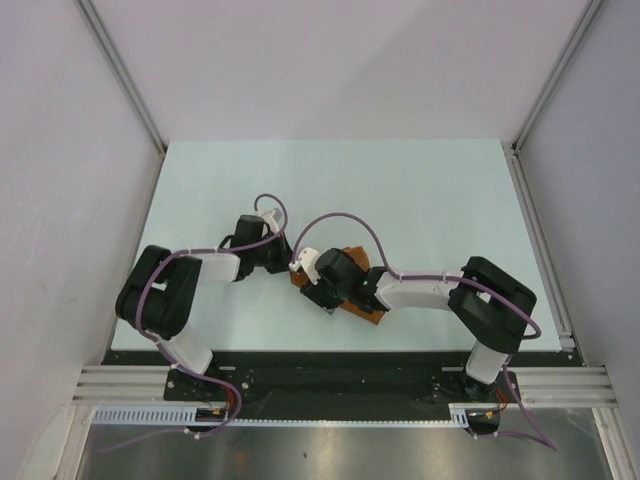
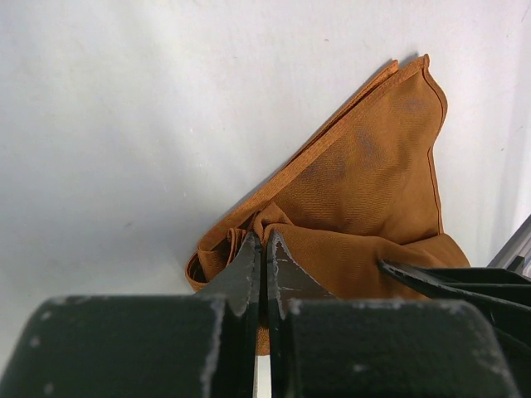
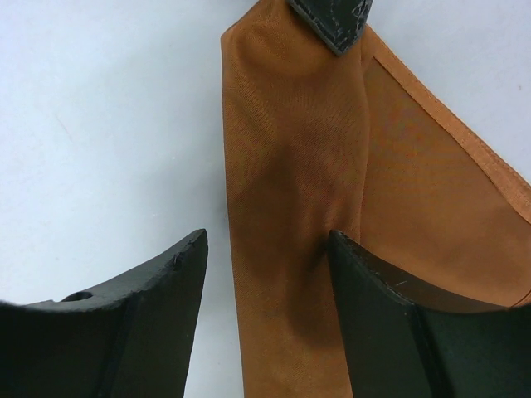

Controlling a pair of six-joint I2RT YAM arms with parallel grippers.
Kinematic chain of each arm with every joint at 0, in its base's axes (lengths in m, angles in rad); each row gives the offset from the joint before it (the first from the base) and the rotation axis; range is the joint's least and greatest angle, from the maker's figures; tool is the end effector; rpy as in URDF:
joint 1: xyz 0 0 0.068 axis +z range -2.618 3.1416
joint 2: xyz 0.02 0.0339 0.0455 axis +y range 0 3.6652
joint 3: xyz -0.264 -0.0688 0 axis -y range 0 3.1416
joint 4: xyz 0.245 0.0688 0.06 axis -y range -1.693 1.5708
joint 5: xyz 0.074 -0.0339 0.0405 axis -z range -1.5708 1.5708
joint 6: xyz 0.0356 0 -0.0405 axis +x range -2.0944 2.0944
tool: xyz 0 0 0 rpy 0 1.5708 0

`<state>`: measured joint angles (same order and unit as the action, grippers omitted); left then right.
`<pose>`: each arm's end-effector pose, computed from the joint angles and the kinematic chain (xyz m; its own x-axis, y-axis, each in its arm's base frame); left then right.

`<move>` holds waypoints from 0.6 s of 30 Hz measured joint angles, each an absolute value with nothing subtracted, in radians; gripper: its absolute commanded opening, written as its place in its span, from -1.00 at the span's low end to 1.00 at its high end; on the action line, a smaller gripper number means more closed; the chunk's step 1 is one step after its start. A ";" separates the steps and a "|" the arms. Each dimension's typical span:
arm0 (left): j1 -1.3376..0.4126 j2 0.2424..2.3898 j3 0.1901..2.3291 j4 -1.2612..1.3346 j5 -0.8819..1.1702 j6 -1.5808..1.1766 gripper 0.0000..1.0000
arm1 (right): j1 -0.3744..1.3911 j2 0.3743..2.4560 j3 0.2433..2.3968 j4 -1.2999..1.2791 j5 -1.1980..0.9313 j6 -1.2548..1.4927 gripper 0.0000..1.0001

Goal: Fold the napkin, place the utensils inside, and roll it up
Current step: Roll the napkin with the utensil

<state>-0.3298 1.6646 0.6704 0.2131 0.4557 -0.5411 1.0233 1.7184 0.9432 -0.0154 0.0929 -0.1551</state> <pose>0.2824 -0.1132 0.1291 -0.8730 -0.1900 -0.4491 0.1596 0.7589 -0.6314 0.1865 0.2995 0.1682 -0.2395 -0.6883 -0.6848 -0.8635 0.4734 -0.1738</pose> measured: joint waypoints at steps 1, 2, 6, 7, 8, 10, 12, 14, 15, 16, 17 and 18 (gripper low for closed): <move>-0.330 1.665 0.671 0.212 0.456 -0.541 -1.00 | 1.023 1.724 0.943 -0.014 0.093 -0.156 0.32; -0.330 1.665 0.673 0.208 0.456 -0.541 -1.00 | 1.022 1.730 0.943 -0.010 0.094 -0.156 0.33; -0.330 1.665 0.678 0.198 0.456 -0.541 -0.99 | 1.008 1.748 0.943 -0.001 0.101 -0.155 0.33; -0.330 1.665 0.678 0.198 0.456 -0.541 -0.97 | 1.004 1.752 0.943 0.000 0.102 -0.155 0.33; -0.330 1.665 0.678 0.198 0.456 -0.541 -0.95 | 1.002 1.756 0.944 0.001 0.104 -0.155 0.32; -0.330 1.665 0.678 0.198 0.457 -0.541 -0.81 | 0.995 1.765 0.949 0.004 0.109 -0.151 0.29; -0.330 1.663 0.680 0.194 0.456 -0.542 -0.56 | 0.989 1.775 0.963 -0.003 0.110 -0.146 0.18; -0.330 1.657 0.685 0.183 0.455 -0.542 -0.38 | 0.983 1.786 0.979 -0.017 0.108 -0.133 0.02; -0.330 1.652 0.688 0.173 0.451 -0.541 -0.10 | 0.981 1.790 0.986 -0.026 0.105 -0.128 -0.05; -0.330 1.645 0.694 0.164 0.448 -0.539 0.09 | 0.980 1.792 0.992 -0.035 0.100 -0.123 -0.21; -0.330 1.639 0.699 0.156 0.444 -0.533 0.26 | 0.979 1.794 0.994 -0.039 0.094 -0.116 -0.27; -0.329 1.626 0.706 0.144 0.437 -0.539 0.48 | 0.977 1.795 0.996 -0.046 0.081 -0.104 -0.32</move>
